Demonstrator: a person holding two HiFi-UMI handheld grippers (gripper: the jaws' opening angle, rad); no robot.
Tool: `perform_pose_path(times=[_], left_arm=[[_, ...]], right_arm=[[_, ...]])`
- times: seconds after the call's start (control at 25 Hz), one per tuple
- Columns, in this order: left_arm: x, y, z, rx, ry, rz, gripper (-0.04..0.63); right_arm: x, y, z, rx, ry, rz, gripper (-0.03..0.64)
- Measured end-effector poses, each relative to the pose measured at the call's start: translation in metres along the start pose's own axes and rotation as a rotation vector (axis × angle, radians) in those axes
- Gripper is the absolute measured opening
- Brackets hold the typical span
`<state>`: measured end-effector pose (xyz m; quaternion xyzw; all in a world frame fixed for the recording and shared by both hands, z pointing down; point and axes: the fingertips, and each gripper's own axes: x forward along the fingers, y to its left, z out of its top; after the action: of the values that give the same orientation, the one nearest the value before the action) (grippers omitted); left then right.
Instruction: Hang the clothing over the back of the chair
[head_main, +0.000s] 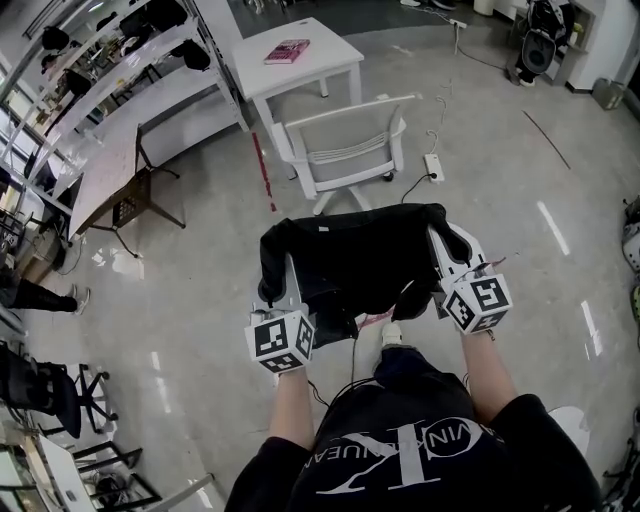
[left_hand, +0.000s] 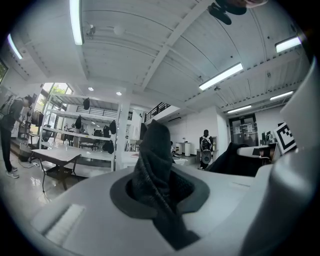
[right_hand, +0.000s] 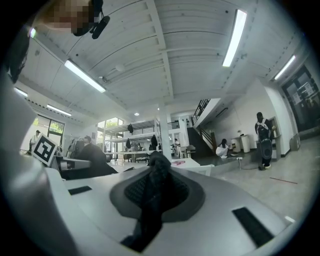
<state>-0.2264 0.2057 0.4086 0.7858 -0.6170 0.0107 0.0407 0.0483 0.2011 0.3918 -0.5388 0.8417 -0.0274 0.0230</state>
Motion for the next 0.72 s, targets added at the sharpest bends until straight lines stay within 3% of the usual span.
perform_pose_path(times=[0.72], left_arm=[[0.124,0.000,0.012,0.005,-0.002,0.071,0.060]], right_arm=[[0.104,-0.074,0.010,-0.029,0.002,0.082,0.038]])
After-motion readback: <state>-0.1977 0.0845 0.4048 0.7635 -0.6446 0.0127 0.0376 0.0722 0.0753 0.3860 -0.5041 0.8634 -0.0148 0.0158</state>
